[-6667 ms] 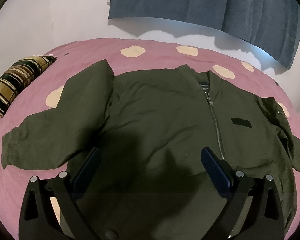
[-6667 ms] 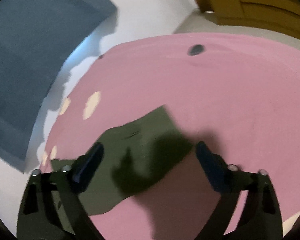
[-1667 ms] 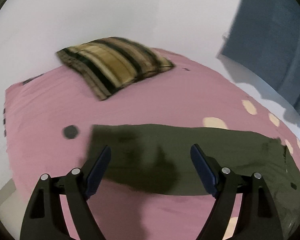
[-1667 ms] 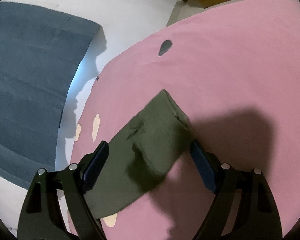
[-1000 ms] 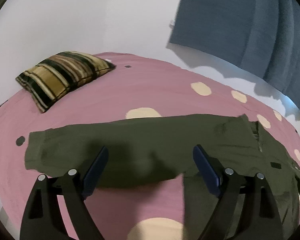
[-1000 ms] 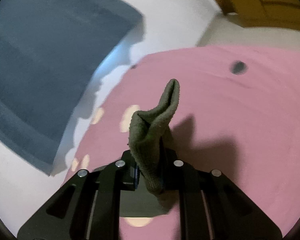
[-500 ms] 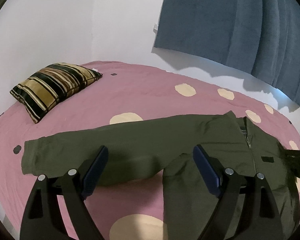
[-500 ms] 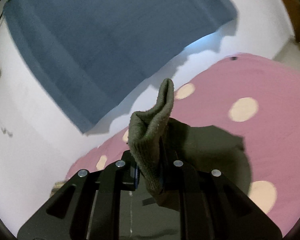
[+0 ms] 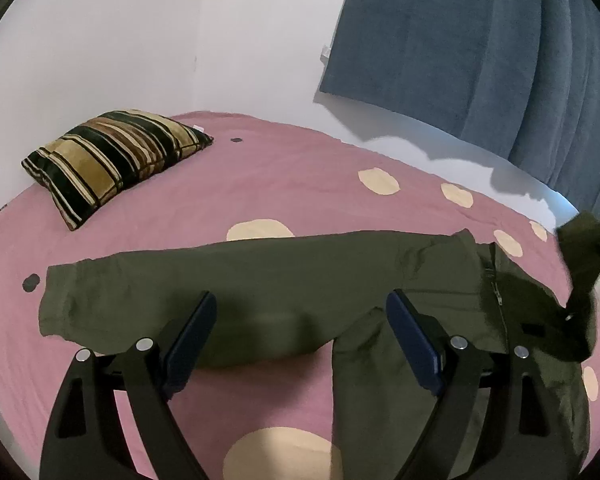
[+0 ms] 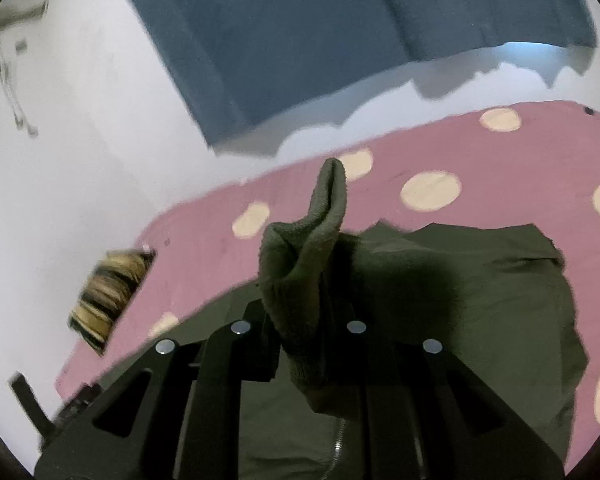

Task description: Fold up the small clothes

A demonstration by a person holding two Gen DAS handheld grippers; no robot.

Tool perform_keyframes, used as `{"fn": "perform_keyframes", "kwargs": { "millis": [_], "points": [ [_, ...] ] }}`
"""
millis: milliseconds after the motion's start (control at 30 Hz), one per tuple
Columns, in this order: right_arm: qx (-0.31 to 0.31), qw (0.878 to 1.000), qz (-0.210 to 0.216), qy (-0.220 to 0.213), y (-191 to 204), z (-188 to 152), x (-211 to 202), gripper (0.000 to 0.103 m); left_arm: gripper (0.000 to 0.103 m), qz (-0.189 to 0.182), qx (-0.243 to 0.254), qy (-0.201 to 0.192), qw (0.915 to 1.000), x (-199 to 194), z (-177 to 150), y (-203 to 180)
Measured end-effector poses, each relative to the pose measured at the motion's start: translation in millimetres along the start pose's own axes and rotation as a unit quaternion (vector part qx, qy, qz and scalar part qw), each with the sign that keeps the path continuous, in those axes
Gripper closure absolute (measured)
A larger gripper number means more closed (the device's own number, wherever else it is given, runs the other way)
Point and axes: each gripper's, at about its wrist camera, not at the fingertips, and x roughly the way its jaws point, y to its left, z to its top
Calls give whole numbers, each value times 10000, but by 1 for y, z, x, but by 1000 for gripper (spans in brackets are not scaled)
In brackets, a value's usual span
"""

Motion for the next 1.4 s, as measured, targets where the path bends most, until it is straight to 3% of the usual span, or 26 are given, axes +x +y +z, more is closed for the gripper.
{"fn": "perform_keyframes", "kwargs": {
  "millis": [267,400,467,533,667,733,833,900,1000,1100,1167,1233,1367,1400],
  "points": [
    [-620,9937,-462,815,39,-47,80,89,18,-13,26,99,9999,4,-4,-4],
    [-714,9878,-558,1268,33,-63,114,79,18,-19,33,150,9999,7,-6,-6],
    [-679,9849,-393,1544,31,-73,125,65,18,-16,28,201,9998,10,-8,-7],
    [-722,9813,-119,1780,36,-85,132,43,18,-18,29,252,9997,12,-9,-8],
    [-774,9752,472,2019,41,-93,122,36,18,-29,68,337,9994,17,-13,-11],
    [-569,9731,1003,1992,33,-85,101,35,18,-34,96,350,9993,18,-15,-14],
    [-329,9776,1255,1659,8,-68,59,31,18,-30,126,391,9992,20,-18,-16],
    [-232,9856,1115,1247,-21,-54,24,28,18,-49,127,426,9990,22,-20,-17],
    [50,9967,493,645,-79,-38,-24,26,18,-95,64,455,9989,24,-21,-17],
    [546,9974,-367,299,-149,-36,-56,26,18,-165,-5,502,9986,26,-22,-18],
    [933,9912,-908,232,-192,-43,-69,26,18,-170,-27,499,9986,26,-23,-19],
    [1206,9866,-1038,368,-217,-52,-69,26,18,-156,-23,493,9987,26,-24,-21],
    [1666,9807,-704,738,-246,-74,-59,30,18,-121,-1,545,9984,28,-26,-24],
    [1675,9805,-647,795,-248,-76,-57,37,18,-115,4,564,9983,28,-27,-25]
  ]
}}
